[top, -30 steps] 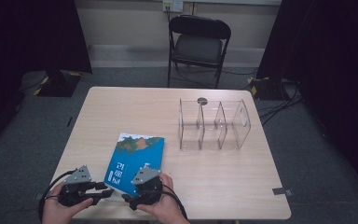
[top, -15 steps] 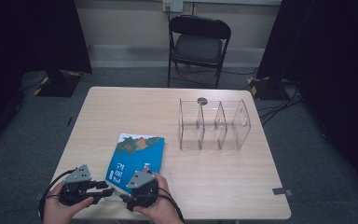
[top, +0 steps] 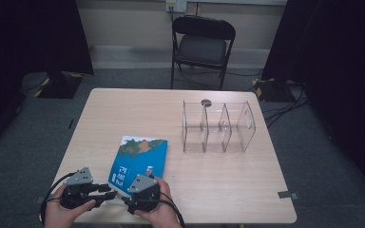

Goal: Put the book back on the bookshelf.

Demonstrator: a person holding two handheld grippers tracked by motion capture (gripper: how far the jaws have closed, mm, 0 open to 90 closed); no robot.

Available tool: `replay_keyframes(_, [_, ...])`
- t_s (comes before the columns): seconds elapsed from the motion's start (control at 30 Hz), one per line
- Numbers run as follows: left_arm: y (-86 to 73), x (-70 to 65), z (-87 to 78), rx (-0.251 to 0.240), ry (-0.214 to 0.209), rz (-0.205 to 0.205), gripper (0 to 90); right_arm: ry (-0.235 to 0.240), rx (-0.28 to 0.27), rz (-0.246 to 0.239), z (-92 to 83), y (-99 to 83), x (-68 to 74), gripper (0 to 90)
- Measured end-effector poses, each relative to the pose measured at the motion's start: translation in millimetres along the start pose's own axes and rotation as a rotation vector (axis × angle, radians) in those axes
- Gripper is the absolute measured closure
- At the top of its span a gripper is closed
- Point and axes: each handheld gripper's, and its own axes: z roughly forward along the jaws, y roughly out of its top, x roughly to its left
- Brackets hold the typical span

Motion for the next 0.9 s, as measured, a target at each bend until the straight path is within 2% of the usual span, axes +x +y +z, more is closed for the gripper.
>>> replay_keyframes(0.07, [-0.5,0.1,0.5,-0.002,-0.004,-0.007,63.3,-0.002,-0.005,-0.010,0.4,-0.4,0.7,28.4])
replay_keyframes(0.23, [-0.4,-0.1,0.3,-0.005,0.001,0.005,63.3,-0.001,-0.019,-0.025,-2.8,-0.6,1.2,42.9])
replay_keyframes(0.5, [-0.9,0.2,1.7,-0.024,-0.007,0.007,62.5,-0.015,-0.032,-0.046,-8.3,1.1,5.5,59.5])
replay_keyframes(0.63, [-1.9,-2.7,4.0,-0.035,-0.021,0.037,58.4,-0.025,-0.039,-0.039,-10.6,2.2,6.3,64.9])
replay_keyframes(0.73, [-4.3,-2.9,6.3,0.001,-0.001,0.076,53.1,-0.026,-0.050,-0.032,-11.0,1.0,6.5,66.0])
replay_keyframes(0.8, [-9.1,-1.7,7.4,0.018,0.003,0.078,49.2,-0.029,-0.054,-0.031,-11.2,0.8,6.5,66.6])
replay_keyframes(0.9, [-16.4,1.3,5.1,0.019,-0.003,0.086,48.9,-0.030,-0.054,-0.026,-11.8,0.9,6.8,67.2])
